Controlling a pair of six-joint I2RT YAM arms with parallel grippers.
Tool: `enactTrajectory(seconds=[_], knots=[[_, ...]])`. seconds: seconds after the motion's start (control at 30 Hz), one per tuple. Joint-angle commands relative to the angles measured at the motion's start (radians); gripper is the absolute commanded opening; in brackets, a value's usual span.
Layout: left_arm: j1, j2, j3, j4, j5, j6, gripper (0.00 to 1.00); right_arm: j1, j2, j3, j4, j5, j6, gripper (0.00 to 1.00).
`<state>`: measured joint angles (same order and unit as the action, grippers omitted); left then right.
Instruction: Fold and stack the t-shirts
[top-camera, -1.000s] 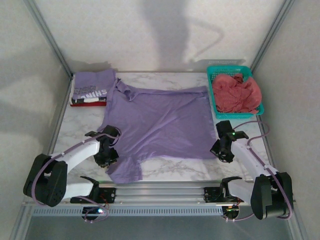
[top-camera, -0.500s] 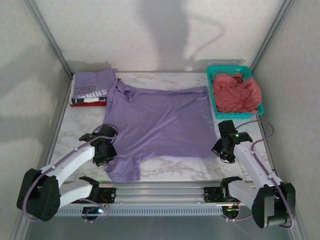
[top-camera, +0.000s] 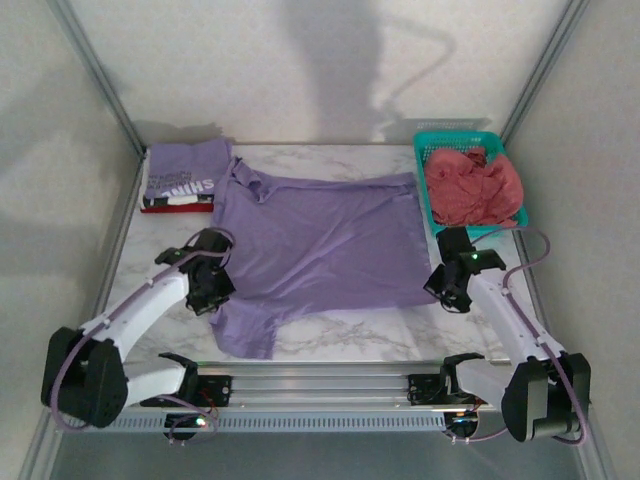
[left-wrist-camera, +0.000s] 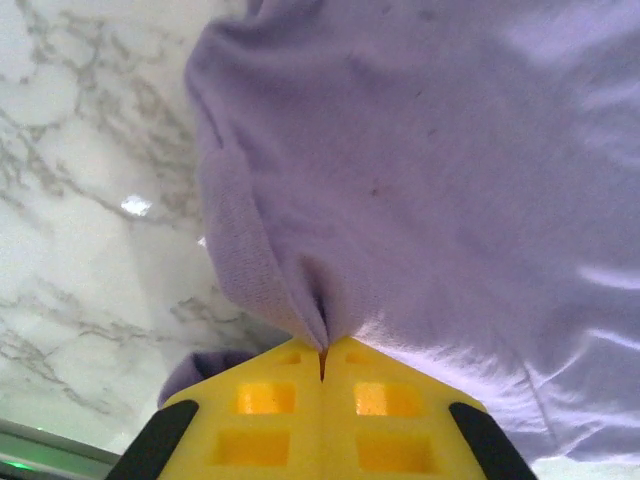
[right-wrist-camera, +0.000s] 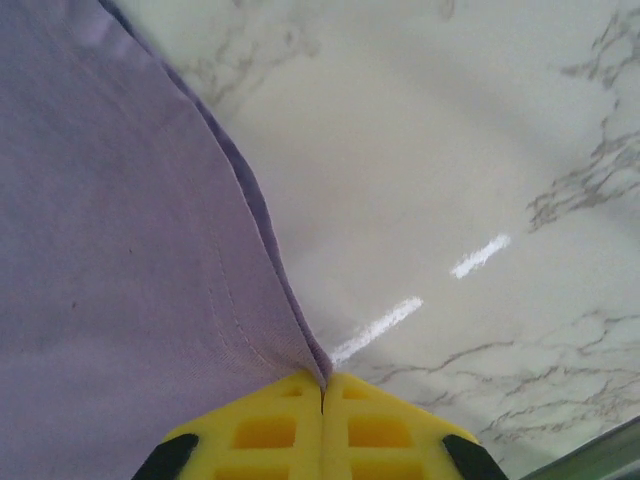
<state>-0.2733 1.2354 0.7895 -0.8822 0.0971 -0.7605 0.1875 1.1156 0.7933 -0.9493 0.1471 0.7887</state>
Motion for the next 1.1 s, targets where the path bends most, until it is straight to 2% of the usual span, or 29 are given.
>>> enactTrajectory(seconds=[0.0,0.23,0.47,0.7,1.07], knots=[[0.030,0.078,0.085,0.006,0.005,0.080,0.00,-0.010,0.032,0.058,0.018,0.067,-0.022,0.00],[0.084,0.238,0.255,-0.022,0.033,0.191,0.00,-0.019,0.196,0.179,0.073,0.090,-0.083,0.00],[0.139,0.355,0.422,-0.089,0.039,0.290,0.00,-0.020,0.341,0.303,0.093,0.055,-0.155,0.00],[0.176,0.469,0.548,-0.089,0.059,0.336,0.00,-0.020,0.452,0.368,0.117,0.019,-0.189,0.00],[0.235,0.546,0.687,-0.136,0.084,0.381,0.00,-0.015,0.556,0.434,0.165,0.070,-0.220,0.00]])
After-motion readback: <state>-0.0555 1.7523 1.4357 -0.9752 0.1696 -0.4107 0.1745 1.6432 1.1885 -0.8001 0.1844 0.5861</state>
